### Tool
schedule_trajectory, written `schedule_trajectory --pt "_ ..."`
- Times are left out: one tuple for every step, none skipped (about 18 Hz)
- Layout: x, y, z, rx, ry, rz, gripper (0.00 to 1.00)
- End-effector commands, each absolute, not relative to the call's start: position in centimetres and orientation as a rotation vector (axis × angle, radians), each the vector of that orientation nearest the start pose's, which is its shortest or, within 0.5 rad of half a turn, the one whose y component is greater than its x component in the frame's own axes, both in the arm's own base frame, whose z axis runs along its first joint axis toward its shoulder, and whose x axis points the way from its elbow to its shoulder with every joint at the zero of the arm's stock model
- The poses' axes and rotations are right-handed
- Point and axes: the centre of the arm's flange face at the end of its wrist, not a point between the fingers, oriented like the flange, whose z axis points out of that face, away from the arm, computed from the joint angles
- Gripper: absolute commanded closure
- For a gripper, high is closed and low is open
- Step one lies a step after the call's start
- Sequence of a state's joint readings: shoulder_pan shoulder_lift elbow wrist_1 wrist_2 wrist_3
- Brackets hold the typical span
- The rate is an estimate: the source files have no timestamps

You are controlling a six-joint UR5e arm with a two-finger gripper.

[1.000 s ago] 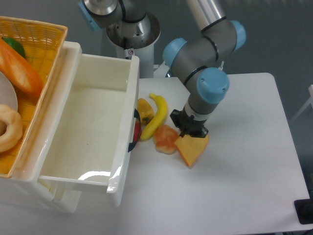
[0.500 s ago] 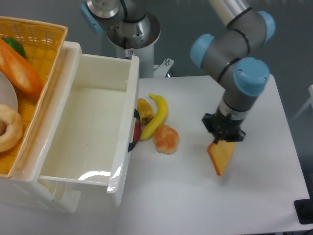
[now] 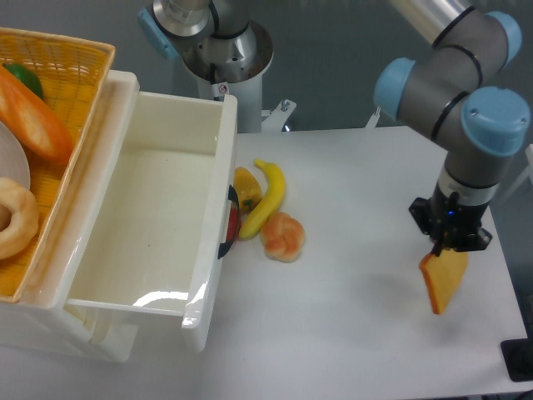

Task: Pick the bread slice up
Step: 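Carry the held bread slice up and away from the food pile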

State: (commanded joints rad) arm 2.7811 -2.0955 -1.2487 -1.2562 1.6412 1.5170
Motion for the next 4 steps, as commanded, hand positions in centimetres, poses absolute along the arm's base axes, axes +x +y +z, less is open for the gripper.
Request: schedule_trajectory --pt "-61.52 36.67 36.54 -3.148 0.495 0.181 1.00" --pt "-61.32 36.59 36.63 -3.149 0.503 0.172 1.00" --pt "-61.24 36.56 36.59 -3.146 0.525 0.169 1.00" --pt "-61.24 36.47 36.62 -3.143 0.542 0.168 1.00"
